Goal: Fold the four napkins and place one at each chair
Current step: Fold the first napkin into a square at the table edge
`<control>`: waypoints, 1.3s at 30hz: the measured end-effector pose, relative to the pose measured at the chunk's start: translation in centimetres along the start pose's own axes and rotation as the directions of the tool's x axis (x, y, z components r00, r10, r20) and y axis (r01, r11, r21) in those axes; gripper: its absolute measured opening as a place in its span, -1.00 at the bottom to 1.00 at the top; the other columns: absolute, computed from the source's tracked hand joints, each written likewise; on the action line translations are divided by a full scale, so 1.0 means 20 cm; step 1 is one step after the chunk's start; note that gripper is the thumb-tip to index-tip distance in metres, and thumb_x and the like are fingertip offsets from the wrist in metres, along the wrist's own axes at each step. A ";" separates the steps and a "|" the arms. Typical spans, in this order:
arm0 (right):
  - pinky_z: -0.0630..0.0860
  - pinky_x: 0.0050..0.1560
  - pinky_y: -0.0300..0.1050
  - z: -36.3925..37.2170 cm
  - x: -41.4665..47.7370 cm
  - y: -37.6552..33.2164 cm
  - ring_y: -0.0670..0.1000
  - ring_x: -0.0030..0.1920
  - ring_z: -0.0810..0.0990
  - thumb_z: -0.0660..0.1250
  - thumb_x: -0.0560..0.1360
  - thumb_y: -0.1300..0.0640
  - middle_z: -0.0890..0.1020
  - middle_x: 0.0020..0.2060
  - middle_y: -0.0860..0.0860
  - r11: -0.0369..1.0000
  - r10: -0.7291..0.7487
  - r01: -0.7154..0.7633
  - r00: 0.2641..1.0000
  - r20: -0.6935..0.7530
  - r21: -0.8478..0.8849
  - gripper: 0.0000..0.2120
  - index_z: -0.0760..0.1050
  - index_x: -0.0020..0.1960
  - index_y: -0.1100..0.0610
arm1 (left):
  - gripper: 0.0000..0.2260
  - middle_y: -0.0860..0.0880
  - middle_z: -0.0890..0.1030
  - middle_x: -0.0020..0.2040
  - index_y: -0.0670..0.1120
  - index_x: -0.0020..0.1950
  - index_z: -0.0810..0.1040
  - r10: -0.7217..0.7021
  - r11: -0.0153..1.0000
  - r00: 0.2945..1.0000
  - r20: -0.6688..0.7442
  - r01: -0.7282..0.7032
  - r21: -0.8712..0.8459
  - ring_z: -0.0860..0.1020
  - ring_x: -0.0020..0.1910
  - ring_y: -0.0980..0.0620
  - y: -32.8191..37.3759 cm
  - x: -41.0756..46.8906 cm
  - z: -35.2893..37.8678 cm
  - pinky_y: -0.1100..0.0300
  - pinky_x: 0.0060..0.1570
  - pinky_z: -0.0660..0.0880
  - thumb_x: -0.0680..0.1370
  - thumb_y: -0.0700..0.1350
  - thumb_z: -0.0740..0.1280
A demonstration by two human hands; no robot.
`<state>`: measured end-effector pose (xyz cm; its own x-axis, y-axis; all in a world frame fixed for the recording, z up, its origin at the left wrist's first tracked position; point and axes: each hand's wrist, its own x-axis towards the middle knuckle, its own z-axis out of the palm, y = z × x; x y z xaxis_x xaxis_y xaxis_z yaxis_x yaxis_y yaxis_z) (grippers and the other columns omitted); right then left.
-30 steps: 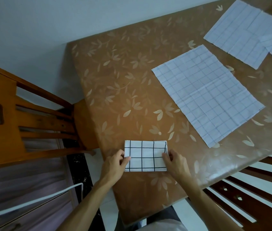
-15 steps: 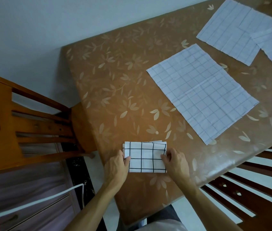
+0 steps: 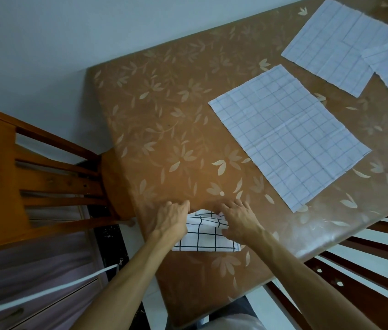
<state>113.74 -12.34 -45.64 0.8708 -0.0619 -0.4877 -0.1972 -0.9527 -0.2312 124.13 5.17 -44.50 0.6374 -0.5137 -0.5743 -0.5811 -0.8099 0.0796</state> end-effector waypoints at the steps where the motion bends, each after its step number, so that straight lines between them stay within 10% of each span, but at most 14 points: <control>1: 0.28 0.32 -0.04 0.00 0.00 0.00 0.07 0.26 0.38 0.42 0.37 0.04 0.46 0.28 -0.02 1.000 -0.011 0.011 1.000 0.003 -0.003 -0.52 0.41 0.27 -0.03 | -0.69 -0.04 0.58 0.07 -0.02 0.15 0.48 0.008 0.999 1.000 0.014 -0.009 0.036 0.47 0.13 -0.08 0.01 0.00 0.00 0.10 0.02 0.48 0.46 -0.24 0.42; 9: 0.39 0.22 -0.07 -0.06 0.05 0.02 0.07 0.12 0.47 0.42 0.36 0.10 0.54 0.11 -0.01 0.987 -0.100 0.105 0.994 -0.053 0.119 -0.49 0.33 0.26 0.08 | -0.87 0.03 0.56 -0.05 -0.04 -0.01 0.53 0.104 0.972 0.981 -0.165 -0.136 -0.191 0.53 -0.03 0.01 -0.01 -0.06 -0.06 0.17 -0.15 0.46 0.49 -0.17 0.42; 16: 0.33 -0.22 -0.14 -0.30 0.11 -0.05 0.02 -0.19 0.41 0.17 0.37 0.14 0.52 -0.19 -0.03 0.944 -0.140 0.289 0.784 -0.604 0.156 -0.84 0.51 -0.14 0.07 | -0.73 0.08 0.49 -0.08 0.03 -0.09 0.43 0.081 0.951 0.734 -0.674 -0.259 -0.168 0.47 -0.11 -0.01 -0.14 -0.07 -0.18 0.00 -0.12 0.46 0.35 -0.25 0.42; 21: 0.24 -0.14 -0.23 -0.20 0.15 -0.05 0.03 -0.15 0.42 0.41 0.24 0.37 0.50 -0.15 -0.02 0.966 -0.136 0.231 0.836 -0.532 0.117 -0.71 0.50 -0.14 0.06 | -0.56 0.05 0.46 0.05 0.01 0.00 0.50 0.059 0.972 0.827 -0.560 -0.175 -0.155 0.47 0.01 -0.02 -0.16 -0.09 -0.09 0.05 0.01 0.48 0.25 -0.35 0.48; 27: 0.54 0.13 -0.03 0.02 0.06 0.01 0.04 0.09 0.48 0.48 0.36 0.02 0.48 0.14 0.00 0.968 -0.159 0.188 0.972 -0.173 0.165 -0.71 0.58 0.05 0.03 | -0.41 -0.08 0.11 0.56 0.01 0.41 0.38 0.091 0.978 0.985 -0.148 -0.116 -0.174 0.18 0.50 -0.07 -0.13 -0.16 0.14 0.02 0.36 0.38 0.46 0.26 0.32; 39: 0.61 0.04 0.05 0.09 0.04 0.08 0.07 0.12 0.60 0.55 0.34 0.02 0.58 0.14 0.01 0.978 -0.121 0.163 0.952 -0.281 0.133 -0.77 0.64 -0.02 -0.02 | -0.63 -0.08 0.55 0.13 -0.03 0.04 0.63 0.088 0.986 0.936 -0.340 -0.132 -0.107 0.50 0.17 -0.07 -0.07 -0.13 0.23 0.11 0.01 0.57 0.28 -0.13 0.62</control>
<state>113.38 -13.31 -47.96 0.9795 -0.0273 -0.1995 -0.1102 -0.9020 -0.4174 120.95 8.99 -46.95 0.7176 -0.6488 -0.2533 -0.6027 -0.7607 0.2409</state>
